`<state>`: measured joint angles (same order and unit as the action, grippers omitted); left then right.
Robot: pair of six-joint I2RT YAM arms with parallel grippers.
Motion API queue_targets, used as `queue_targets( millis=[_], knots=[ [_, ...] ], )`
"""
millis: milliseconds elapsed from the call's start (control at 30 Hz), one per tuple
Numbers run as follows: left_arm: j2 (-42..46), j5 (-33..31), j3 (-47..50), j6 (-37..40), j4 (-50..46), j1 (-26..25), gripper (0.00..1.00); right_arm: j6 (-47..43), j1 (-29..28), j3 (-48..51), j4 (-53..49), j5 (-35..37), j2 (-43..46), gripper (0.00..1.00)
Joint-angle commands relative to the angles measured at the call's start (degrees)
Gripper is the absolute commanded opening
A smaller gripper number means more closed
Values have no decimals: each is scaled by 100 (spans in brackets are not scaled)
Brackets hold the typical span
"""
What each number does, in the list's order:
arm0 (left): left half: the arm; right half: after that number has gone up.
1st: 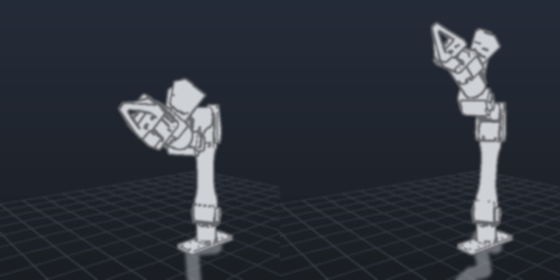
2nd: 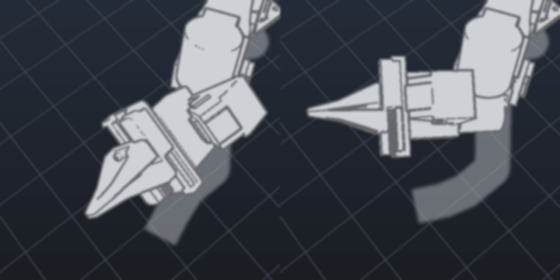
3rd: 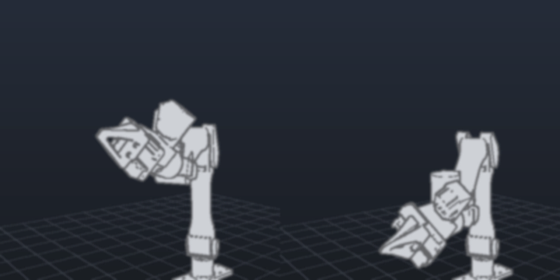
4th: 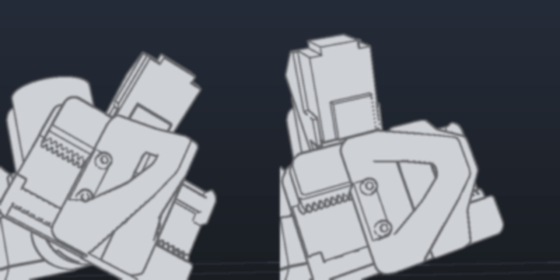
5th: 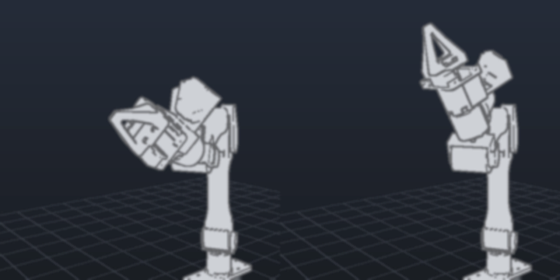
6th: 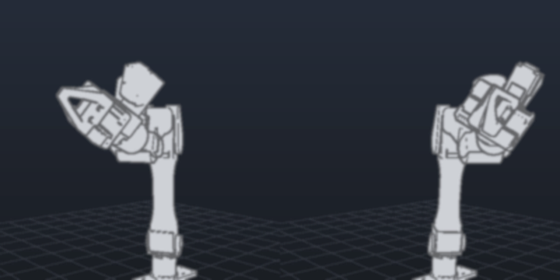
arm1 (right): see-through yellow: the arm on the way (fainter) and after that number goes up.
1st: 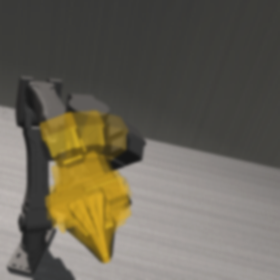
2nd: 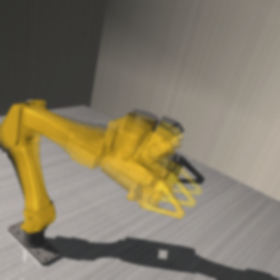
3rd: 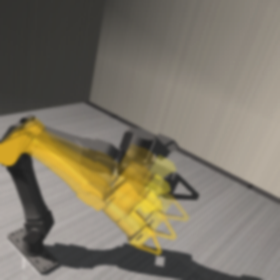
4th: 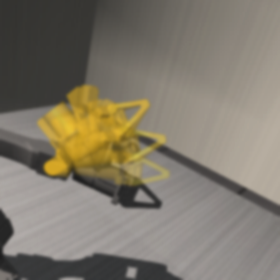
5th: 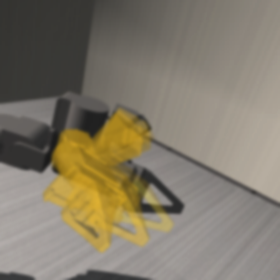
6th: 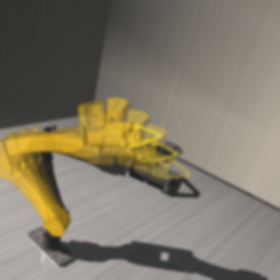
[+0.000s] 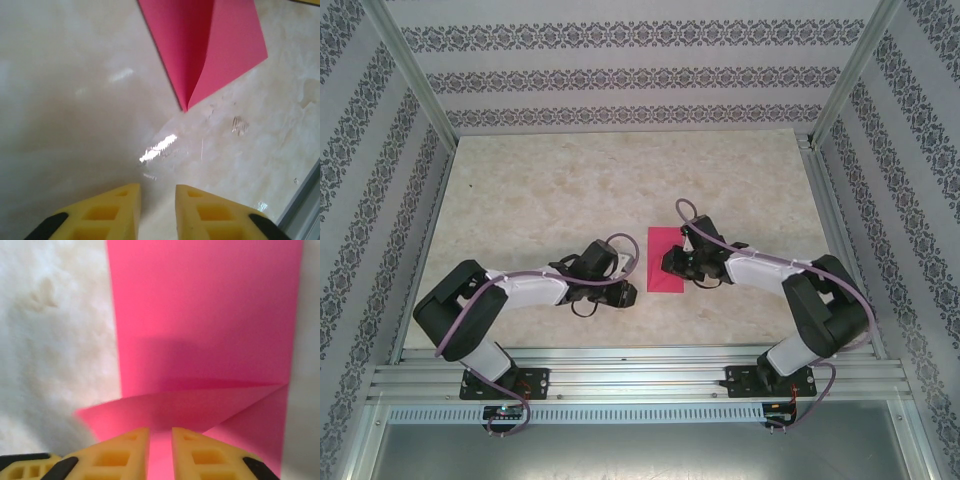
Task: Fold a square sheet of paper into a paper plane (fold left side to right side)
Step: Fold the triangle a second time at the center of the table.
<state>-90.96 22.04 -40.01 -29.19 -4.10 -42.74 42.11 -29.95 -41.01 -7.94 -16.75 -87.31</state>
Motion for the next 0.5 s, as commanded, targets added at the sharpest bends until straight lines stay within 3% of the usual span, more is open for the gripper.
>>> queue_targets(
  millis=[0,200,467],
  knots=[
    [30,236,-557,10,54,147,36,-177,320,194,39,155,731,28],
    [-834,492,-1475,16,389,192,48,-373,1012,826,21,-43,1730,39],
    [-1680,313,-1958,-18,375,272,50,-360,1238,1452,232,-606,2396,43]
  ],
)
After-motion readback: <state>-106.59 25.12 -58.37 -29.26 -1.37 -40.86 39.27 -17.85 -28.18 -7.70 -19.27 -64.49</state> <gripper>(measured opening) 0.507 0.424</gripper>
